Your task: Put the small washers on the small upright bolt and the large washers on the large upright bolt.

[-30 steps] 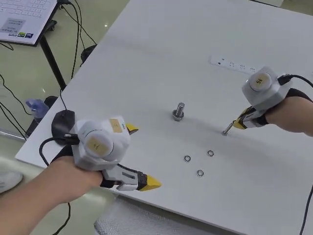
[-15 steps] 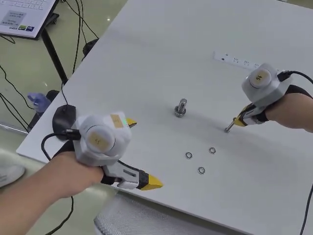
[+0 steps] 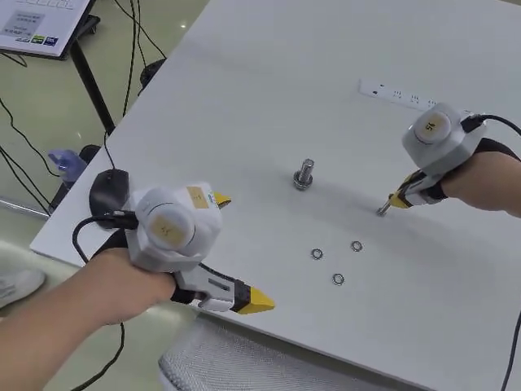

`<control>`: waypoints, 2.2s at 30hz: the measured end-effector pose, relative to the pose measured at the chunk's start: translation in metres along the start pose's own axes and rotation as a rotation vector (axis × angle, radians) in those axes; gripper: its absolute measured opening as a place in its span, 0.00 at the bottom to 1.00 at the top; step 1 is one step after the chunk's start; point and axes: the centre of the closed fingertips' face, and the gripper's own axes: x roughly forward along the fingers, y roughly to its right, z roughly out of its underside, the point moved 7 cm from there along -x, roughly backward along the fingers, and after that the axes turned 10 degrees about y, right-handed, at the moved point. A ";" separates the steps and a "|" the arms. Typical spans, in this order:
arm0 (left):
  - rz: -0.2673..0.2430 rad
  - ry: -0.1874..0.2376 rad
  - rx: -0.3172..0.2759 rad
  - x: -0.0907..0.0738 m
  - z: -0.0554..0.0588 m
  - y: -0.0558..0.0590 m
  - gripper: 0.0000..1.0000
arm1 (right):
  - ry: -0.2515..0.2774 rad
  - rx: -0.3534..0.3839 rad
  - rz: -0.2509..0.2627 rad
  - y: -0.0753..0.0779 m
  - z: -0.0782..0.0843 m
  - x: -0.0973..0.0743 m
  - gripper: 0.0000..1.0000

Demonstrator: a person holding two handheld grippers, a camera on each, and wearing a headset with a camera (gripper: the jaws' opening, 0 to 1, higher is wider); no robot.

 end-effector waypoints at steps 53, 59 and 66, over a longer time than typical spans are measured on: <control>-0.014 -0.018 0.004 0.008 0.005 -0.015 0.92 | -0.022 -0.019 -0.019 -0.006 0.016 0.039 0.13; -0.017 -0.013 0.003 0.006 0.004 -0.016 0.91 | -0.023 -0.023 -0.014 -0.003 0.016 0.041 0.14; -0.017 -0.013 0.000 0.003 0.006 -0.015 0.90 | -0.022 -0.018 -0.012 0.000 0.017 0.039 0.20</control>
